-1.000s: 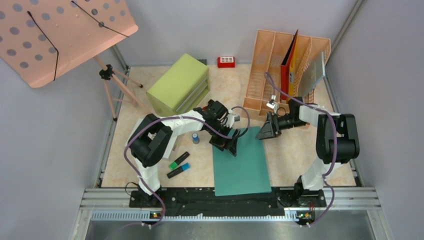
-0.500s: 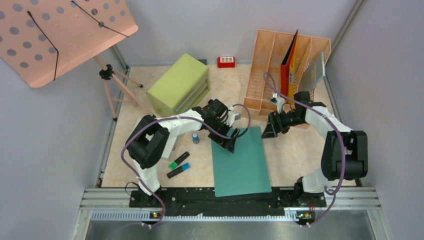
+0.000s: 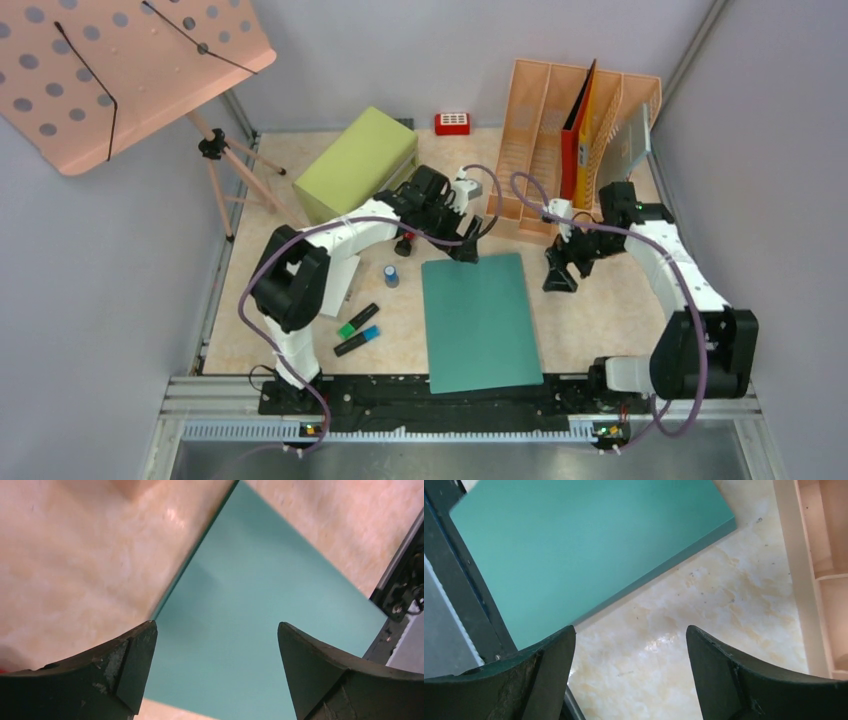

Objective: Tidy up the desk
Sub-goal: Pick up the folder from the center of the board, then place the folder in the storage box.

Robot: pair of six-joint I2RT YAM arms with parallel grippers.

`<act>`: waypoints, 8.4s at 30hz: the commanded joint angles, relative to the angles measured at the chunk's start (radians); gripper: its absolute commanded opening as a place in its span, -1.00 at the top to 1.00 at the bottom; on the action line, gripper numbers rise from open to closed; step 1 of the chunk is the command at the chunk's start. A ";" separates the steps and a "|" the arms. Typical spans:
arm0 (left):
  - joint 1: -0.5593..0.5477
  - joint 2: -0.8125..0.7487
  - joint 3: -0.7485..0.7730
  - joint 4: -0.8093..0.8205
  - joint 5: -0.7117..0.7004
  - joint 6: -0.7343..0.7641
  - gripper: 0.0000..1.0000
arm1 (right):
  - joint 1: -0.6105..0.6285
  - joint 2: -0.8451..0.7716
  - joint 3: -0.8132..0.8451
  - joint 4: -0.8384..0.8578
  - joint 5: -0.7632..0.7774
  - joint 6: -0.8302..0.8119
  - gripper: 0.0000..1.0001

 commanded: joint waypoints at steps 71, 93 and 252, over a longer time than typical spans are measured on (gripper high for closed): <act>0.009 0.320 0.300 -0.014 0.132 0.026 -0.84 | 1.273 -0.253 -0.456 0.368 0.711 0.036 -0.58; 0.006 0.292 0.298 -0.103 0.296 0.097 -0.51 | 0.997 -0.554 -0.430 0.296 0.779 0.014 -0.33; -0.038 -0.371 0.115 -0.379 0.229 0.605 1.00 | 0.321 -0.170 0.058 0.398 -0.248 0.473 -0.88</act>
